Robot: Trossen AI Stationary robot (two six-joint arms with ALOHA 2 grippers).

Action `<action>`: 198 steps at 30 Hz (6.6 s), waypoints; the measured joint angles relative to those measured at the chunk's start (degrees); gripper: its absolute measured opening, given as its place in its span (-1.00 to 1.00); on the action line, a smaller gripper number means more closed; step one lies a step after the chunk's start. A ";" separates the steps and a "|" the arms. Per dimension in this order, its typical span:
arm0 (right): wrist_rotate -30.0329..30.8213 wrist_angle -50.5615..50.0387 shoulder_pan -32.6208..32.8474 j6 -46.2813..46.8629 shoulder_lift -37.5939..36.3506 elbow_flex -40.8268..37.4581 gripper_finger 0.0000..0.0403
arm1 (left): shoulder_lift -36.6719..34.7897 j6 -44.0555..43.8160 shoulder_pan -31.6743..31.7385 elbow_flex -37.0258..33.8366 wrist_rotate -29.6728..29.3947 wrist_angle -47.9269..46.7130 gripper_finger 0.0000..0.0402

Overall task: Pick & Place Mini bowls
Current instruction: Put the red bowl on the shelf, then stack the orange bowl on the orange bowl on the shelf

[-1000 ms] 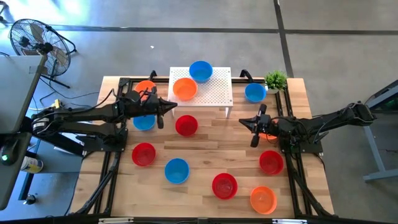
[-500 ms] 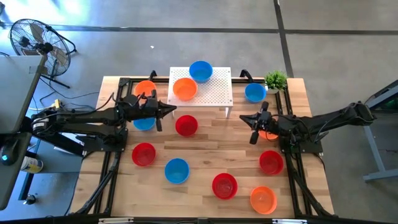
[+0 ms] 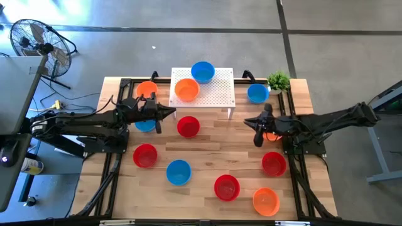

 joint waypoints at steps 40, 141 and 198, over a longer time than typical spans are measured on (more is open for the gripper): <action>-23.21 -46.50 0.44 28.23 27.67 23.59 0.20 | 0.00 2.10 0.00 -0.02 -0.13 3.14 -1.00; -18.90 -25.47 2.67 11.18 54.80 26.51 -0.96 | 0.02 6.05 -0.02 0.07 0.46 -4.11 -1.00; -23.15 -50.08 -24.45 -24.82 70.73 83.76 -0.67 | 0.00 5.79 -0.01 0.07 0.44 -3.70 -1.00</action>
